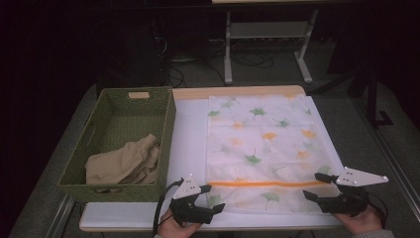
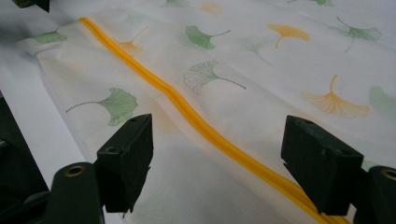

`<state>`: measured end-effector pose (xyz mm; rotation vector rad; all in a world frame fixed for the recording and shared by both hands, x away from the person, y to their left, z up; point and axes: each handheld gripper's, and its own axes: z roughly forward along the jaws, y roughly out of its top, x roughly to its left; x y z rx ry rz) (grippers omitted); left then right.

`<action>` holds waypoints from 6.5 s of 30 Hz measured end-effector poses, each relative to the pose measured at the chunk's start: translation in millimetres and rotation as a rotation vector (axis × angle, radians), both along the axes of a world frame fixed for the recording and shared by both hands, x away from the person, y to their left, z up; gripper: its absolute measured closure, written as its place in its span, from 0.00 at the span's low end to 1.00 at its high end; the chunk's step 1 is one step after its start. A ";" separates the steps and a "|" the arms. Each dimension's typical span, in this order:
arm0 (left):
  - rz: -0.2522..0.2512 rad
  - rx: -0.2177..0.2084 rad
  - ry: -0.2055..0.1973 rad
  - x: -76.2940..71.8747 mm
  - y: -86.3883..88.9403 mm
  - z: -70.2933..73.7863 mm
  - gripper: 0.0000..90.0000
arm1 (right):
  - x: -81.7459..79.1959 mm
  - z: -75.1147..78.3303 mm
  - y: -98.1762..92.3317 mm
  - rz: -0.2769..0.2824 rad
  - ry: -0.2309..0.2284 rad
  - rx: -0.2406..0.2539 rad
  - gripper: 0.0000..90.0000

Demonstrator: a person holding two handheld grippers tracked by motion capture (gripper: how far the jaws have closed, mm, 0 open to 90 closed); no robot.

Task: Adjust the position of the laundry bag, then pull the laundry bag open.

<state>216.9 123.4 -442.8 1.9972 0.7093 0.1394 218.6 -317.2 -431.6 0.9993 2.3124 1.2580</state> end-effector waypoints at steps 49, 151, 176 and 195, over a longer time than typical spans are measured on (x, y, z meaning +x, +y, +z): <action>-0.089 0.036 0.180 38.2 -118.9 14.1 0.28 | 15.5 30.9 -22.1 -0.110 0.111 -0.034 0.28; -0.025 -0.061 0.668 100.5 -297.9 -23.4 0.85 | 49.8 -7.3 -81.0 -0.387 0.609 0.042 0.81; -0.020 -0.074 0.668 100.4 -296.0 -25.0 0.87 | 52.8 -11.3 -82.3 -0.293 0.624 0.152 0.80; -0.068 -0.234 0.719 97.0 -285.8 -24.6 0.70 | 48.4 14.7 -84.8 -0.295 0.563 0.201 0.90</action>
